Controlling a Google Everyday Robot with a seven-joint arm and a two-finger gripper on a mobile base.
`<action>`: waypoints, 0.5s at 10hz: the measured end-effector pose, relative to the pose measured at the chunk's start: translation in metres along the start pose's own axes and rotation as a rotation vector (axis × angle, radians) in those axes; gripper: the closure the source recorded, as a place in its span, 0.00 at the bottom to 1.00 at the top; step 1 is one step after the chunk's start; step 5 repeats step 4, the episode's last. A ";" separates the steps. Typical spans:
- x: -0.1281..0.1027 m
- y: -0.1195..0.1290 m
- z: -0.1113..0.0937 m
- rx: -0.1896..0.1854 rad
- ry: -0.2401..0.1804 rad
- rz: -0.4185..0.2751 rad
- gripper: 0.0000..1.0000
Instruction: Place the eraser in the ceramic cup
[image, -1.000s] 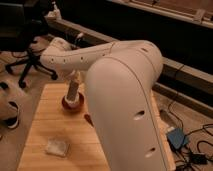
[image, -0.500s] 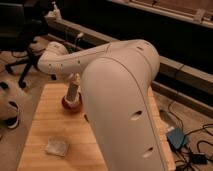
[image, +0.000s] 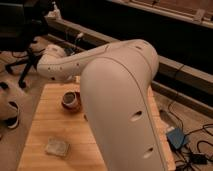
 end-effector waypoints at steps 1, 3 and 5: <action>0.000 0.000 0.000 0.000 0.000 0.000 0.20; 0.001 0.000 0.000 -0.001 0.004 0.002 0.20; 0.001 0.000 -0.002 -0.007 0.008 0.002 0.20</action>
